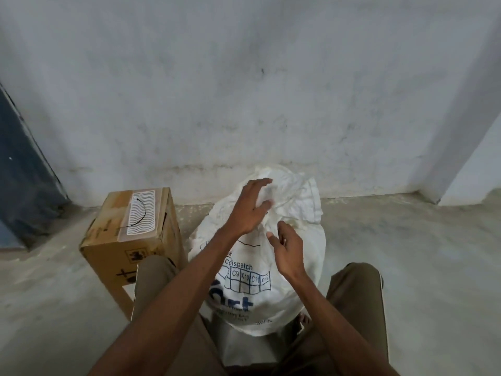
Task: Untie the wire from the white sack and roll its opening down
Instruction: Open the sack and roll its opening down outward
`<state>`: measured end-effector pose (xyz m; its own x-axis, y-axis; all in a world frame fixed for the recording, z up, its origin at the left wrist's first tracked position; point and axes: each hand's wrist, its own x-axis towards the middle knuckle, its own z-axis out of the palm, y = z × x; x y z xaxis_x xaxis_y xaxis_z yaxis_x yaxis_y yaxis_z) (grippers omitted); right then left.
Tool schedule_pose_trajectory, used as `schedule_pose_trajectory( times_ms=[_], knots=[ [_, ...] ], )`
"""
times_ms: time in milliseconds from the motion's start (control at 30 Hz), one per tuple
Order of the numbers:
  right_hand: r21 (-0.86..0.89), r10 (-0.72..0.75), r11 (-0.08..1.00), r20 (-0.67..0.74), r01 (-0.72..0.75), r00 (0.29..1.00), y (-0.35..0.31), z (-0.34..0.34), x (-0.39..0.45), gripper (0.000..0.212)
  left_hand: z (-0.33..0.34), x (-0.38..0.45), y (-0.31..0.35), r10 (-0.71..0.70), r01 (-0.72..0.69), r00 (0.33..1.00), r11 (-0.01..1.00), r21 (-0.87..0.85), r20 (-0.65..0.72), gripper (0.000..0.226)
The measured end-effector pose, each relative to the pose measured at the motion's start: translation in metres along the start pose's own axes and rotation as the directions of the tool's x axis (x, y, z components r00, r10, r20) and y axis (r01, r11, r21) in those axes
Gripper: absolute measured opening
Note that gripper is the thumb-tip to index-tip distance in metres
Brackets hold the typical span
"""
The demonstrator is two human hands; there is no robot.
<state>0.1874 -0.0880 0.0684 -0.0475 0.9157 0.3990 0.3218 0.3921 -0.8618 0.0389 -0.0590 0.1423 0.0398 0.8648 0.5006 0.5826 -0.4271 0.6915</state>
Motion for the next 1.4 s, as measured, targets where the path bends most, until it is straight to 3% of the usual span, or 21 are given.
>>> schedule_pose_trajectory(
  times_ms=[67,133,233,333,433,500,567,600,700,767,867,933,1000,1100,1133,1167,1267,1333,1400],
  knots=[
    [-0.067,-0.044,0.997,0.033,0.047,0.998,-0.002,-0.003,0.004,0.005,0.000,0.014,0.021,0.142,-0.174,0.973,0.969,0.175,0.181,0.080],
    [-0.120,-0.071,0.990,0.079,0.080,0.994,-0.002,-0.008,0.003,0.026,0.003,0.022,0.038,0.240,-0.361,0.916,0.844,0.397,0.322,0.098],
    [-0.196,-0.123,0.969,0.137,0.148,0.983,-0.004,-0.015,0.000,0.025,-0.006,0.035,0.046,0.310,-0.491,0.862,0.711,0.504,0.402,0.092],
    [-0.208,-0.165,0.955,0.213,0.210,0.963,0.004,-0.022,0.001,0.016,-0.020,0.050,0.050,0.339,-0.529,0.837,0.701,0.478,0.430,0.075],
    [0.088,-0.033,0.996,0.212,0.014,0.977,0.005,-0.023,0.008,0.014,-0.034,0.055,0.050,0.316,-0.537,0.823,0.705,0.464,0.472,0.050],
    [0.431,0.198,0.875,0.098,-0.221,0.975,-0.008,-0.026,0.012,0.021,-0.043,0.050,0.045,0.297,-0.517,0.834,0.713,0.473,0.465,0.025],
    [0.666,0.458,0.633,0.091,-0.396,0.884,-0.018,-0.030,0.023,0.053,-0.048,0.038,0.040,0.226,-0.452,0.852,0.771,0.448,0.472,0.024],
    [0.696,0.528,0.560,0.119,-0.450,0.841,-0.017,-0.032,0.032,0.062,-0.049,0.032,0.039,0.175,-0.406,0.859,0.806,0.431,0.482,0.023],
    [0.681,0.628,0.483,0.169,-0.551,0.759,-0.024,-0.033,0.052,0.058,-0.045,0.008,0.034,0.047,-0.326,0.838,0.843,0.428,0.544,0.033],
    [0.646,0.656,0.520,0.117,-0.559,0.746,-0.028,-0.032,0.063,0.048,-0.043,-0.007,0.037,-0.102,-0.247,0.786,0.853,0.460,0.610,0.062],
    [0.516,0.594,0.651,0.111,-0.557,0.797,-0.049,-0.034,0.067,0.050,-0.041,-0.015,0.043,-0.291,0.133,0.627,0.954,0.268,0.723,0.058],
    [0.481,0.516,0.707,0.150,-0.518,0.843,-0.062,-0.033,0.063,0.053,-0.047,-0.003,0.042,-0.383,0.394,0.633,0.907,0.146,0.673,0.066],
    [0.441,0.443,0.764,0.172,-0.471,0.880,-0.071,-0.034,0.059,0.054,-0.052,0.014,0.035,-0.435,0.468,0.738,0.881,0.073,0.515,0.051],
    [0.434,0.339,0.817,0.173,-0.380,0.925,-0.080,-0.041,0.055,0.053,-0.054,0.037,0.028,-0.345,0.304,0.904,0.934,0.189,0.252,0.019],
    [0.436,0.294,0.833,0.172,-0.341,0.940,-0.083,-0.045,0.054,0.058,-0.054,0.044,0.030,-0.273,0.216,0.932,0.947,0.240,0.237,0.015],
    [0.439,0.249,0.845,0.184,-0.306,0.951,-0.089,-0.049,0.052,0.059,-0.052,0.050,0.031,-0.182,0.108,0.950,0.954,0.280,0.254,0.028],
    [0.417,0.125,0.881,0.250,-0.223,0.960,-0.102,-0.062,0.048,0.047,-0.044,0.064,0.031,0.100,-0.260,0.934,0.851,0.457,0.344,0.072],
    [0.430,0.050,0.887,0.271,-0.167,0.961,-0.106,-0.072,0.047,0.034,-0.038,0.073,0.027,0.235,-0.440,0.888,0.681,0.586,0.395,0.066],
    [0.472,0.011,0.870,0.264,-0.139,0.964,-0.106,-0.085,0.049,0.032,-0.036,0.085,0.025,0.259,-0.483,0.869,0.634,0.605,0.422,0.038]
  ],
)
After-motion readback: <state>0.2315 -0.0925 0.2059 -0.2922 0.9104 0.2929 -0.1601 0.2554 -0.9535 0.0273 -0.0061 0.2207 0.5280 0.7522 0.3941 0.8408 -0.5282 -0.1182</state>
